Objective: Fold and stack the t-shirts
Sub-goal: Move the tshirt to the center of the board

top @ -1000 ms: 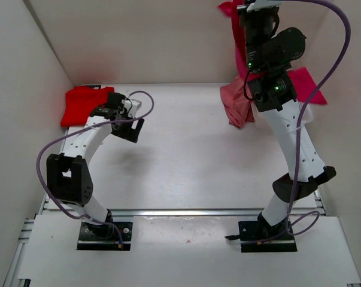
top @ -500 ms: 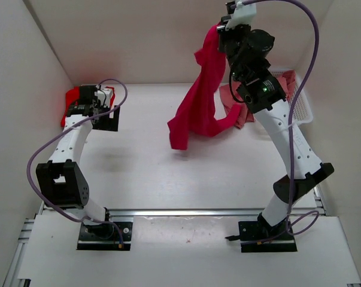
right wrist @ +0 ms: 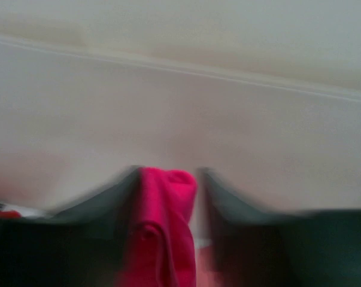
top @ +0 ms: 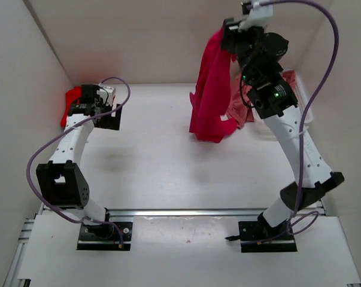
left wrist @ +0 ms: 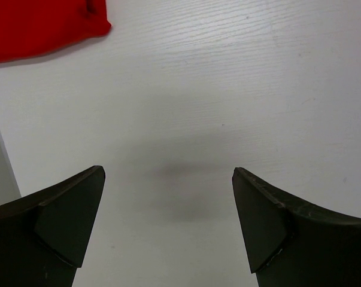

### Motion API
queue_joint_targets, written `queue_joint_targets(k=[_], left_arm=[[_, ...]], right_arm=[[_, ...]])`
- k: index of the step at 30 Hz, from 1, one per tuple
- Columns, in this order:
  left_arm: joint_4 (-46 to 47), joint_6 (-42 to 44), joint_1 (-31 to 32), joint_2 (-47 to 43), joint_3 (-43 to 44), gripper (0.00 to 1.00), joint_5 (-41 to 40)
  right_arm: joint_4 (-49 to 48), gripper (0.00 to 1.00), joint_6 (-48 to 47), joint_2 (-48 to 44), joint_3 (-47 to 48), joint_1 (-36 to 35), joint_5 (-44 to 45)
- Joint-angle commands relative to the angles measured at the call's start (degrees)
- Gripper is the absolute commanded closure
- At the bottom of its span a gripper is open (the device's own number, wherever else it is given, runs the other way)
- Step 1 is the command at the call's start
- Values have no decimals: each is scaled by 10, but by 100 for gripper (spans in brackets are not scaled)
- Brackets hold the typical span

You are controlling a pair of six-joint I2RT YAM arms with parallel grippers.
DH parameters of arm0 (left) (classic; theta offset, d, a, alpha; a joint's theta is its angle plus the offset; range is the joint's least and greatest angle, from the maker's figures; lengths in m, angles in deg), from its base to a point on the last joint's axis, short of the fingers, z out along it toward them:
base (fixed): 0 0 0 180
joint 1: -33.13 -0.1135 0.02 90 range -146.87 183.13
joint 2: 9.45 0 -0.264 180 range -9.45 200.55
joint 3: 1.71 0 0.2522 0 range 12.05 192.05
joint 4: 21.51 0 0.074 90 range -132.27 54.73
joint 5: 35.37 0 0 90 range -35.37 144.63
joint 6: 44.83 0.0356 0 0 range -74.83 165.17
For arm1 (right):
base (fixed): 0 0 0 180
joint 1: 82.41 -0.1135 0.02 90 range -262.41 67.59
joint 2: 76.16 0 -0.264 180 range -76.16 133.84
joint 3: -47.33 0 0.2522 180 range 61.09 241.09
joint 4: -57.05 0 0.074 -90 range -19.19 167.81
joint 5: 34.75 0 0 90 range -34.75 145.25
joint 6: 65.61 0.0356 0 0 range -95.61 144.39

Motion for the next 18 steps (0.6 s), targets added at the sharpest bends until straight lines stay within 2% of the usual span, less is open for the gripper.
queue_joint_targets(k=[1, 2, 3, 4, 5, 6, 7, 9, 11, 14, 18], left_arm=[[6, 6, 16, -9, 16, 1, -4], [6, 8, 20, -8, 16, 1, -5], [4, 11, 27, -9, 13, 2, -6], [5, 13, 28, -9, 12, 1, -6], [4, 16, 36, -5, 7, 1, -6], [-1, 19, 42, -5, 11, 1, -8], [1, 22, 49, -5, 8, 2, -11], [2, 28, 57, -7, 5, 1, -14], [3, 30, 60, -11, -2, 1, -15], [1, 28, 61, -3, -7, 1, -9], [1, 29, 62, 1, -10, 1, -7]], right_arm=[[21, 33, 7, -32, -187, 95, -2], [54, 17, -4, -29, -209, 124, -23], [96, 1, -20, -3, -226, 151, -2], [137, 1, 6, 47, -187, 159, 16], [249, 1, 35, 83, -135, 172, 17], [316, 1, 76, 119, -64, 166, -49], [308, 1, 59, 103, -99, 150, -69], [232, 0, 27, 56, -186, 52, -65], [234, 1, 47, 37, -245, 9, -99], [229, 1, 115, 56, -318, 50, -205], [229, 1, 151, 174, -264, 95, -248]])
